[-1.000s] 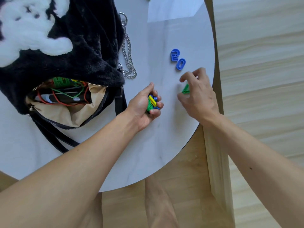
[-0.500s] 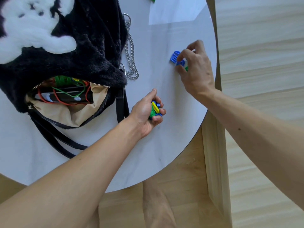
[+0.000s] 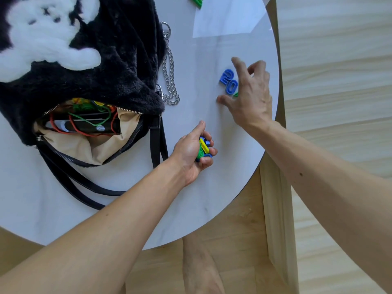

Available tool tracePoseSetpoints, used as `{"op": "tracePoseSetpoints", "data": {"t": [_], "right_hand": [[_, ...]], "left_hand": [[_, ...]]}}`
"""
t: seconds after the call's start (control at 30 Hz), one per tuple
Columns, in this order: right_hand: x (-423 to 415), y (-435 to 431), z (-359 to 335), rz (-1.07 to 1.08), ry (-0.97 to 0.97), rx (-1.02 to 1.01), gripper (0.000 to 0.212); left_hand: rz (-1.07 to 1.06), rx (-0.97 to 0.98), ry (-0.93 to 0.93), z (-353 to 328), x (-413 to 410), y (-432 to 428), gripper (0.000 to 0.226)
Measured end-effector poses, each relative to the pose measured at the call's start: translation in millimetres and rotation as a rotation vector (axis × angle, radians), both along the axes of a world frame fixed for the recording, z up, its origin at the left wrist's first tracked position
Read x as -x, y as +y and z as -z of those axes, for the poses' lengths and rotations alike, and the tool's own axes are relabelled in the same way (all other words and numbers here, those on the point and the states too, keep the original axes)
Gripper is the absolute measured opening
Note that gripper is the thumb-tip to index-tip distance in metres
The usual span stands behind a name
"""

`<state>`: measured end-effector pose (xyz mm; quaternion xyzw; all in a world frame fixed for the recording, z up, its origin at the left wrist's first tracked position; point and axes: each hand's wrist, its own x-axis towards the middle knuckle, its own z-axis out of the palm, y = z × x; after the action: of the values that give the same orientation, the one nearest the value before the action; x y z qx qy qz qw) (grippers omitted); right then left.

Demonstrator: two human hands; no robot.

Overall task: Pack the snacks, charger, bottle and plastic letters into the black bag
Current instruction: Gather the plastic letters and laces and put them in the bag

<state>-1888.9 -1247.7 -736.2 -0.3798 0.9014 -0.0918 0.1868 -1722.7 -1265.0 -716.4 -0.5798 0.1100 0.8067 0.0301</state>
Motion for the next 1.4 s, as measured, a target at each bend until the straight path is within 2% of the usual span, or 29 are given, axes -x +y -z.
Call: {"op": "tracePoseSetpoints", "data": {"t": [0.07,0.2,0.3,0.5,0.57,0.63,0.77,0.87,0.97,1.07,1.13,1.27,1.4], "right_hand": [[0,-7,-2,-0.063,-0.027,-0.023,0.078],[1,-13,-3,-0.139,-0.031,-0.038,0.051],[4,-12,-4,-0.165,-0.068,-0.029,0.048],[1,-9,-50,-0.053,-0.367,0.131,0.041],[-11,-6,-80,-0.130,-0.517,0.159,0.041],[-31,-2,-109,-0.270,-0.603,0.098,0.042],[-73,-1,-143,-0.460,-0.517,-0.044,0.042],[-100,-13,-162,-0.534,-0.454,-0.043,0.035],[-133,-32,-175,-0.634,-0.420,0.024,0.029],[-166,-51,-177,-0.709,-0.351,0.027,0.037],[-181,-62,-175,-0.681,-0.409,0.073,0.039],[-178,-71,-162,-0.409,-0.616,0.240,0.043],[-157,-71,-156,-0.252,-0.580,0.361,0.039]], "left_hand": [[0.012,0.007,-0.007,-1,1,3,0.042],[0.020,0.018,-0.014,-2,1,5,0.043],[0.016,0.016,-0.018,-3,0,3,0.044],[-0.067,0.015,0.003,-10,0,-10,0.045],[-0.110,-0.002,0.056,-20,2,-17,0.046],[-0.135,-0.005,0.142,-33,2,-25,0.046],[-0.187,-0.045,0.315,-59,-15,-33,0.049],[-0.240,-0.012,0.392,-79,-42,-38,0.038],[-0.364,0.056,0.367,-88,-71,-51,0.037],[-0.478,0.147,0.314,-87,-97,-69,0.037],[-0.534,0.182,0.254,-86,-113,-82,0.029],[-0.579,0.110,0.172,-82,-121,-104,0.028],[-0.571,0.031,0.042,-77,-118,-119,0.028]]}}
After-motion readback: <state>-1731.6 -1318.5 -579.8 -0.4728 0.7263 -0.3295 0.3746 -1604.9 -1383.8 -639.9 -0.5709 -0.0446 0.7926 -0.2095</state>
